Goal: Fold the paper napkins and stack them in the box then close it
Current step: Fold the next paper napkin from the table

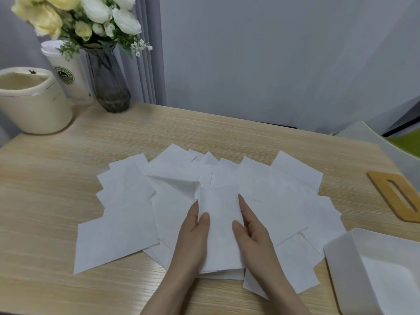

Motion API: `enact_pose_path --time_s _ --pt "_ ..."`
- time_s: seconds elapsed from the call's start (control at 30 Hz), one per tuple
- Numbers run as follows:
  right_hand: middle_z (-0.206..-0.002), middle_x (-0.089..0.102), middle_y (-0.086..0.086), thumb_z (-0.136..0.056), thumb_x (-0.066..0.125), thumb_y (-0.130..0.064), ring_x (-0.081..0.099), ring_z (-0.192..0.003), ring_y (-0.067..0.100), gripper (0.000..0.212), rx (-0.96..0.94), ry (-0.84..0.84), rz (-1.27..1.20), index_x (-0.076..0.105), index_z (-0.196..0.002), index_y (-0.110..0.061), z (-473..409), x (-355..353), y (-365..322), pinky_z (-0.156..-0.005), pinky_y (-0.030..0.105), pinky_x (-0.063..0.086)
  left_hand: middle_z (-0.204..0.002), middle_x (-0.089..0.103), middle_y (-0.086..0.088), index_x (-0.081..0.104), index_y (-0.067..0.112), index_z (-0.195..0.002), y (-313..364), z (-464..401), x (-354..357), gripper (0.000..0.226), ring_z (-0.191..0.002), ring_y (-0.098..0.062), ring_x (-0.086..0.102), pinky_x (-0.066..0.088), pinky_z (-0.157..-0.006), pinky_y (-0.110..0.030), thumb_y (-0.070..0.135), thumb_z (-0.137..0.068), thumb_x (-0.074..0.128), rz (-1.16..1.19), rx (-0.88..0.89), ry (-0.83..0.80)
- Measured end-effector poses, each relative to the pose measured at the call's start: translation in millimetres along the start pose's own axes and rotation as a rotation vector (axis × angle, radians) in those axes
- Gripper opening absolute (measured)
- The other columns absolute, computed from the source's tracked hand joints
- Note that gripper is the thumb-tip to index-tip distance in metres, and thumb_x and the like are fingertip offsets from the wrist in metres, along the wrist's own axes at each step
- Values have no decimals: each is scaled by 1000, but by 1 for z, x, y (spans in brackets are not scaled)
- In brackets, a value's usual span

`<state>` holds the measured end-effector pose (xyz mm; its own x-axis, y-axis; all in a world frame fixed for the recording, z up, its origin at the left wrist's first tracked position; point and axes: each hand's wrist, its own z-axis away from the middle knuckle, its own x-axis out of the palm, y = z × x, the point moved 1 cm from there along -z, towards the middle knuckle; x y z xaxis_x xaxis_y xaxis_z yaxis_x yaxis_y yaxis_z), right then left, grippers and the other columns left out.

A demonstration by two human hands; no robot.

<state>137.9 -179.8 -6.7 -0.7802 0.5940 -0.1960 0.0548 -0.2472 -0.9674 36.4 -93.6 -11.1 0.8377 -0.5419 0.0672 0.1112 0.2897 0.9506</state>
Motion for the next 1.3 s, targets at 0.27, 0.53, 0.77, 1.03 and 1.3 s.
enact_pose_path --time_s 0.27,0.53,0.77,1.03,1.3 --pt "-115 58 -19 -94 47 4 59 -87 -19 54 -1 23 -24 42 -132 -34 -7 13 -7 -67 2 44 -105 73 6 59 34 -109 0 3 -21 34 -90 -9 72 56 -67 -22 4 -94 58 145 -11 106" --pt "-112 54 -18 -87 64 -10 49 -101 2 45 -233 58 290 56 -120 -38 -38 38 -24 -81 12 37 -84 76 12 62 29 -104 5 1 -68 34 -75 -3 72 51 -58 -13 -2 -92 59 222 63 319" --pt "-112 60 -13 -86 65 -20 43 -112 14 39 -215 -23 452 60 -123 -30 -85 69 -33 -101 39 37 -81 76 14 63 27 -103 9 2 -89 33 -72 -1 70 52 -59 -14 -4 -92 58 217 85 348" --pt "-72 64 -21 -87 50 -9 56 -64 -3 33 -153 115 317 75 -98 -28 -92 70 -34 -62 21 42 -79 76 12 63 25 -101 11 2 -98 32 -69 0 69 51 -57 -12 -5 -92 58 240 84 338" --pt "-87 73 -18 -83 46 5 64 -70 4 44 -100 246 151 75 -97 -24 -66 2 -35 -60 11 48 -76 75 17 62 25 -103 9 0 -75 29 -65 1 69 48 -53 -11 -2 -94 55 260 63 280"
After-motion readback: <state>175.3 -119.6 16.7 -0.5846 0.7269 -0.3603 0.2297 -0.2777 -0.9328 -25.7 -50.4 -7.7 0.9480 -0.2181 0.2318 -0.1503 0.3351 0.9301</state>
